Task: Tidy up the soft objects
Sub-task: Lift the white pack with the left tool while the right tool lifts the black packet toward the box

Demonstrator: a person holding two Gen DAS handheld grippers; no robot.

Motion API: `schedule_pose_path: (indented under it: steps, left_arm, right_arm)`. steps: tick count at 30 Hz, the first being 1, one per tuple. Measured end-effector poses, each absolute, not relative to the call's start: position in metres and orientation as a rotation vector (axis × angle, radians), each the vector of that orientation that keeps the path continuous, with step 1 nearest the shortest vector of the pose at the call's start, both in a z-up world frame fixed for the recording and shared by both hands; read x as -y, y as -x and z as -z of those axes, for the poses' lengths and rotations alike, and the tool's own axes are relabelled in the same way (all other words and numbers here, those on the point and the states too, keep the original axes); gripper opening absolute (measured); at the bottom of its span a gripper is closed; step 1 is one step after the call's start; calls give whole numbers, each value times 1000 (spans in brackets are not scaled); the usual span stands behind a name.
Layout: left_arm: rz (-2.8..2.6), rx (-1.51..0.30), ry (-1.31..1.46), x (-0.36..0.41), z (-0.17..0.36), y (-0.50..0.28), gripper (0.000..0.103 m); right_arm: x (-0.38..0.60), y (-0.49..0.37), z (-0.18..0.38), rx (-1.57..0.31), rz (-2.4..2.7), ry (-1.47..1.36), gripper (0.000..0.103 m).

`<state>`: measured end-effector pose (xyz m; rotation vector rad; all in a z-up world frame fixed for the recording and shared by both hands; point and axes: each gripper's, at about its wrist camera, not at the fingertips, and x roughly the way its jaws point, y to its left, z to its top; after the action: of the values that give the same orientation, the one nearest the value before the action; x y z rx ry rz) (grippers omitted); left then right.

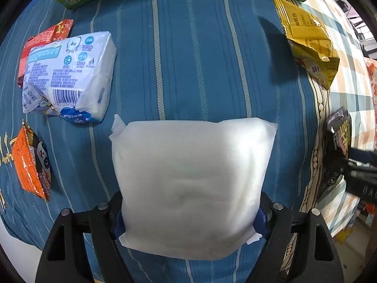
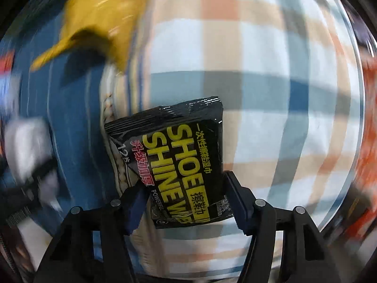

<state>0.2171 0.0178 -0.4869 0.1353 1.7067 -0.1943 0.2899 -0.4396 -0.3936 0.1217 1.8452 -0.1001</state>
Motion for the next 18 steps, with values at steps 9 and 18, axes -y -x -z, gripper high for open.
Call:
schedule_pose_path:
  steps: [9, 18]
  left_arm:
    - [165, -1707, -138, -30, 494, -219, 81]
    - [137, -1679, -156, -15, 479, -194, 74]
  right_arm:
    - [470, -253, 365, -1794, 240, -215, 80]
    - [429, -238, 360, -1774, 242, -243, 51]
